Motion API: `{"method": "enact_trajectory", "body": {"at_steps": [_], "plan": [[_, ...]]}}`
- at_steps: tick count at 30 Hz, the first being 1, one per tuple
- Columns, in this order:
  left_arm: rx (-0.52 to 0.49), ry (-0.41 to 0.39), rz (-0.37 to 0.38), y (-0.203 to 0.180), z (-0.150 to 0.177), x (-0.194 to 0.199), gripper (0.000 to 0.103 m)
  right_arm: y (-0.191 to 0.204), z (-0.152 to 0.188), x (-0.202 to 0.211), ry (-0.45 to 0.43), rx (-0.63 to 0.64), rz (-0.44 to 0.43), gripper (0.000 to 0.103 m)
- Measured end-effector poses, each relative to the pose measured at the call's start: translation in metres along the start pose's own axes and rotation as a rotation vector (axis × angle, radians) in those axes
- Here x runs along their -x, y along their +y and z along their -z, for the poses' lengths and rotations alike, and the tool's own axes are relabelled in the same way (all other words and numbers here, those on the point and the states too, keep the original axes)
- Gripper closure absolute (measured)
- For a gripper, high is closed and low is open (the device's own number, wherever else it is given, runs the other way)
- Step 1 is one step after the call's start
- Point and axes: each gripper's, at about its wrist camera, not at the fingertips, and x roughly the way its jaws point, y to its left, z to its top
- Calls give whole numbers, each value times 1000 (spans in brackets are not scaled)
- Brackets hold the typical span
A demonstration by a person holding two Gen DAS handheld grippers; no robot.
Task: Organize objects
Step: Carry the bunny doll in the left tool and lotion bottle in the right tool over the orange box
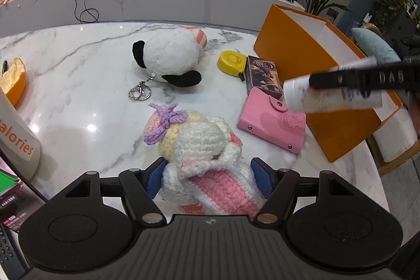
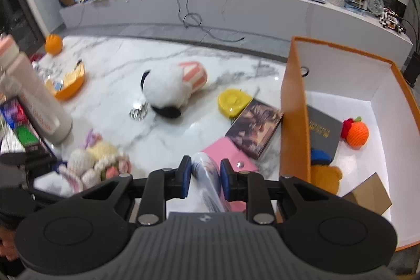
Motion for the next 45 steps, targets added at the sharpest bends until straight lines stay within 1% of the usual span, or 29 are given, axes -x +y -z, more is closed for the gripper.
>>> {"method": "enact_trajectory", "body": {"at_steps": [6, 10, 15, 20, 27, 40, 42, 45], "plan": [[8, 7, -4, -6, -6, 4, 22, -21, -10, 10, -49, -72, 5, 78], [-12, -3, -14, -15, -14, 10, 22, -37, -14, 19, -84, -123, 0, 78], [-44, -22, -29, -30, -30, 18, 22, -61, -16, 31, -121, -195, 0, 78], [-77, -45, -25, -49, -50, 25, 22, -84, -15, 48, -169, -262, 3, 78], [-143, -76, -11, -85, -81, 24, 22, -116, -11, 64, -209, -337, 27, 78], [-257, -128, 64, -169, -130, 10, 22, -174, 4, 79, -242, -467, 83, 78], [-263, -130, 78, -181, -137, 5, 22, -179, 6, 81, -247, -483, 91, 78], [-272, -113, 100, -197, -148, -9, 22, -189, 8, 81, -253, -508, 105, 78]]}}
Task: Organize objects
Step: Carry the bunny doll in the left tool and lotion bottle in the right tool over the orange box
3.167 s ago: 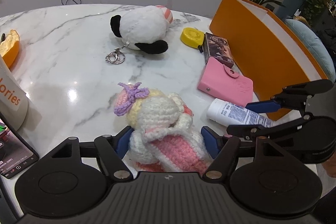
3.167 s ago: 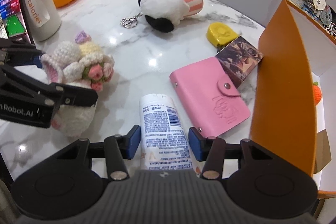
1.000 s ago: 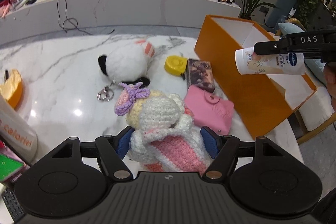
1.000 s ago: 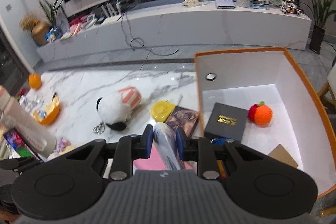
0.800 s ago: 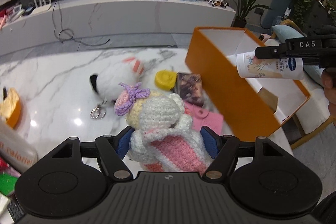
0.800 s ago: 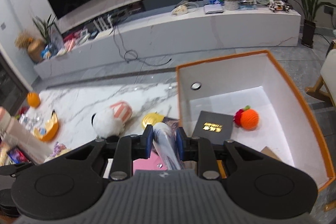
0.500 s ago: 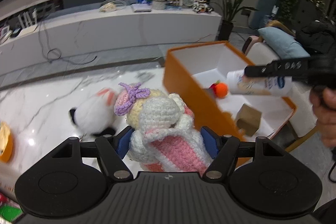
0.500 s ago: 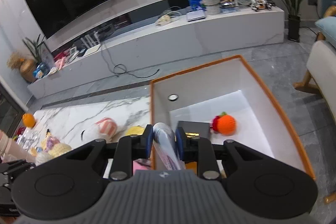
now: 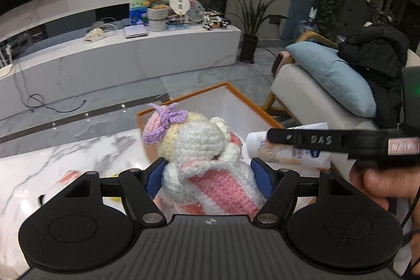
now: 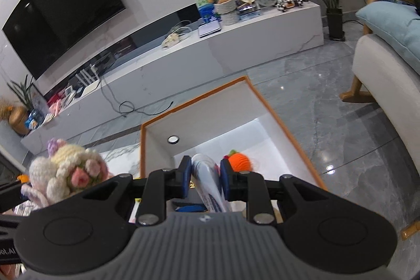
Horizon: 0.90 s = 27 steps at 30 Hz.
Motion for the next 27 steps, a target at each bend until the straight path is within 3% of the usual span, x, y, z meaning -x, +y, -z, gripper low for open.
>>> {"method": "enact_trajectory", "body": {"at_steps": [13, 27], "plan": [[-93, 122, -26, -42, -4, -80, 22, -32, -9, -27, 11, -106, 75, 78], [-44, 209, -1, -38, 0, -129, 22, -34, -8, -47, 33, -119, 90, 79]]}}
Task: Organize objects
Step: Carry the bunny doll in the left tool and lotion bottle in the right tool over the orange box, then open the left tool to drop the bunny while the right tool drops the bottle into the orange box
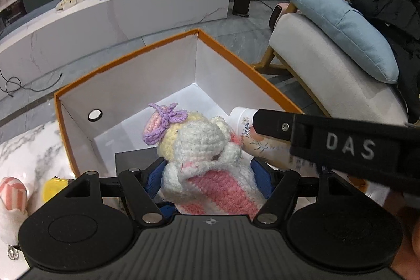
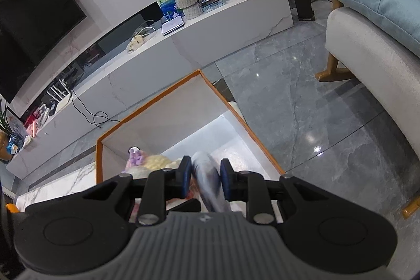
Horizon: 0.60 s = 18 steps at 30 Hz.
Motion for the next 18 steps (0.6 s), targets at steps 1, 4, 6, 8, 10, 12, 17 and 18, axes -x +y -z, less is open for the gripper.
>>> {"method": "enact_trajectory", "body": {"at_steps": [1, 4, 6, 8, 10, 12, 17, 18], "plan": [[3, 10, 1, 1, 1, -3, 21, 0, 0, -1, 4, 1, 0, 79], [8, 54, 14, 4, 3, -12, 21, -1, 1, -4, 12, 2, 6, 79], [20, 62, 20, 5, 2, -16, 21, -1, 3, -4, 18, -1, 3, 79], [38, 57, 26, 9, 2, -18, 19, -2, 3, -5, 21, 1, 1, 79], [53, 50, 30, 13, 3, -19, 18, -1, 4, -6, 22, 2, 1, 78], [63, 46, 35, 15, 2, -21, 17, -1, 5, -6, 25, -2, 3, 74], [98, -37, 71, 21, -1, -9, 16, -2, 3, -2, 2, -27, -1, 69], [108, -51, 76, 22, -3, -6, 16, -1, 2, -1, -4, -28, -1, 69]]}}
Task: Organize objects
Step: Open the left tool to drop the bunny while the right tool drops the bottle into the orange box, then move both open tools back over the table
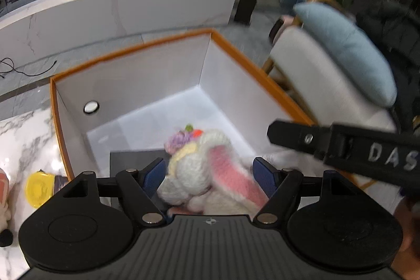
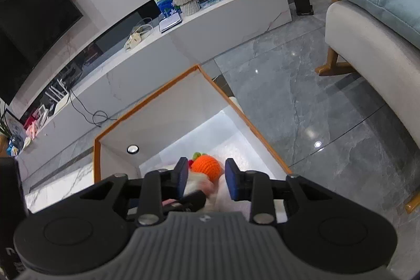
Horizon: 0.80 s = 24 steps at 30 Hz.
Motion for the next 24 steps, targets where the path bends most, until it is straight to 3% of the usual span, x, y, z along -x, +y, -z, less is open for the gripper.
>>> {"method": "enact_trajectory", "body": {"at_steps": [11, 24], "plan": [[-3, -107, 17, 13, -4, 29, 16, 5, -2, 9, -48, 1, -11, 68], [86, -244, -54, 87, -5, 92, 15, 62, 11, 27, -167, 190, -100, 68]]}}
